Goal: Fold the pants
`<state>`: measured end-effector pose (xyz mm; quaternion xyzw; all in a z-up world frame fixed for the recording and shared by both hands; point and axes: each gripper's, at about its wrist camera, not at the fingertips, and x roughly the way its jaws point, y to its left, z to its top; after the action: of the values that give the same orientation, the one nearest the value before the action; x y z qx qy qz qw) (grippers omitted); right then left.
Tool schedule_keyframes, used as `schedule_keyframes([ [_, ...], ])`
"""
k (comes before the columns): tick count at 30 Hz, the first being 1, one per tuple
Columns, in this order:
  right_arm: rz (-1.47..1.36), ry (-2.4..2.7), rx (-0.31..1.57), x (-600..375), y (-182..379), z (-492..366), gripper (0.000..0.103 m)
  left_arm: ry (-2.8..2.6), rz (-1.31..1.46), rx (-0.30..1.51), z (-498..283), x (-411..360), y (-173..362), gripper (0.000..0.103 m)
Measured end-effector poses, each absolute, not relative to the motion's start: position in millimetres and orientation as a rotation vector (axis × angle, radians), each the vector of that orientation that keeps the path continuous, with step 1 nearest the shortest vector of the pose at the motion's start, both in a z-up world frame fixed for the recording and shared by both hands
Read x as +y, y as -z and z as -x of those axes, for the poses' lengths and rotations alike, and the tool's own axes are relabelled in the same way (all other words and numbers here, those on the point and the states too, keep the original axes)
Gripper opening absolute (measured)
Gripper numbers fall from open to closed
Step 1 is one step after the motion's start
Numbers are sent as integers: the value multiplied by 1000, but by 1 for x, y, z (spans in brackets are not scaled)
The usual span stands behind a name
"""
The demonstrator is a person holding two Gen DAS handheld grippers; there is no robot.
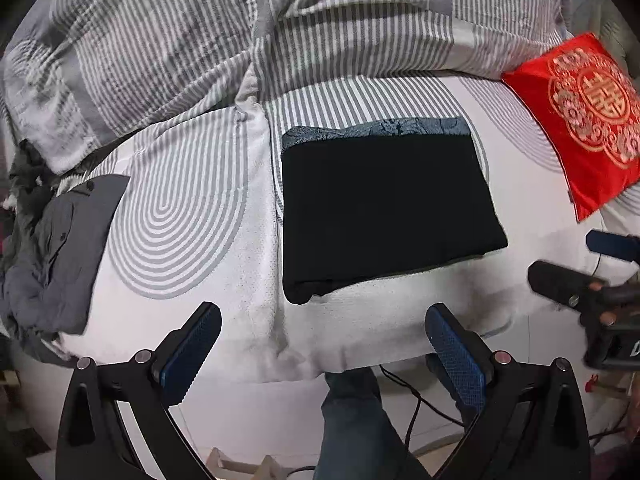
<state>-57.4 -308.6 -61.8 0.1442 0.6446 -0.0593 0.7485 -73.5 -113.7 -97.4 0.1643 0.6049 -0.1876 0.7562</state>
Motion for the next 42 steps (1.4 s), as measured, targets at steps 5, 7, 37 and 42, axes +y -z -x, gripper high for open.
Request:
schedule_keyframes([
  [5,-296,121,1390,-317,49,51,102,381,-363,1310,76,-120,86,103],
  [7,-315,111,1387,-321,47,50,102,375,-369,1306,77,-123,82,103],
  [37,-262,52,1405,-319,45,43,102,365,-303,1337,81,-126,79,103],
  [42,-268,57,1410,-319,46,44,102,379,-299,1334,80,-125,79,103],
])
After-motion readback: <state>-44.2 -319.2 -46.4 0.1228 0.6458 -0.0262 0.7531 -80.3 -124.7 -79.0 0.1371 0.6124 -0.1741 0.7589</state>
